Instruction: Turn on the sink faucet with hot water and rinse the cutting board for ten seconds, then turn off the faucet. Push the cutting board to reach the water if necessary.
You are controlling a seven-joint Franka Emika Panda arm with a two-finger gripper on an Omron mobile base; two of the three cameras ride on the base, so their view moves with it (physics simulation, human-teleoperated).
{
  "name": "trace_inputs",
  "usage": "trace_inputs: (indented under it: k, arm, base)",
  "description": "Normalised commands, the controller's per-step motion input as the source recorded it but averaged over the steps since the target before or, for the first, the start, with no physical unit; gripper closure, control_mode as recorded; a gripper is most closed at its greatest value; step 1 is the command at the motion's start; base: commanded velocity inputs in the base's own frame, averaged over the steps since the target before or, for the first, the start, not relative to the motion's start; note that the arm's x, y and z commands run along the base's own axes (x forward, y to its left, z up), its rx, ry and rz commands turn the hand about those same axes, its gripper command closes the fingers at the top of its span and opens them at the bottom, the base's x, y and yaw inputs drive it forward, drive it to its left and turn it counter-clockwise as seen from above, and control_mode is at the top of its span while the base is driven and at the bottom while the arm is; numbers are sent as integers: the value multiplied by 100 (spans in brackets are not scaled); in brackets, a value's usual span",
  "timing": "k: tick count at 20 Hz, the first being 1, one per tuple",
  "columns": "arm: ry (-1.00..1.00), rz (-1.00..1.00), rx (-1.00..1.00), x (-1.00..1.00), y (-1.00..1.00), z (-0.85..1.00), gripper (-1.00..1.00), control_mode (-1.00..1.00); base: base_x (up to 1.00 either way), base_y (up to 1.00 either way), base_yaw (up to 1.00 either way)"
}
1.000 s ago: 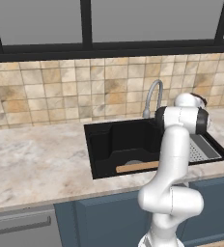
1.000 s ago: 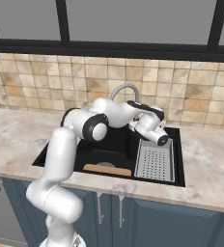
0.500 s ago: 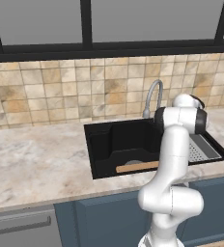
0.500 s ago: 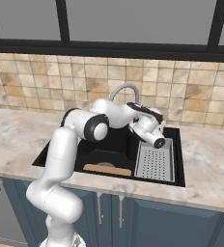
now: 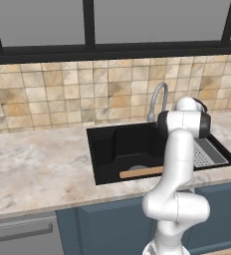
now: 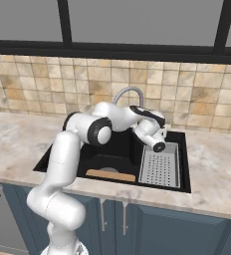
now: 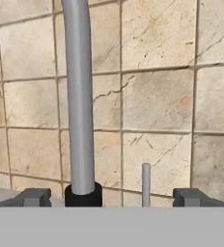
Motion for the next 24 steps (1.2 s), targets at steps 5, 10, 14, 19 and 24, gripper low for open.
trace_inputs:
  k: [5,10,14,19,24]
  arm:
    - [-2,0,1,16,-12,-5,-100,-100]
    - [-2,0,1,10,-16,-6,-100,-100]
    - [-1,0,0,3,-13,-7,-100,-100]
    - [0,0,0,11,-2,-3,-100,-100]
    - [0,0,0,9,0,0,-100,-100]
  base:
    - [0,0,0]
    - [0,0,0]
    - [0,0,0]
    - [0,0,0]
    - [0,0,0]
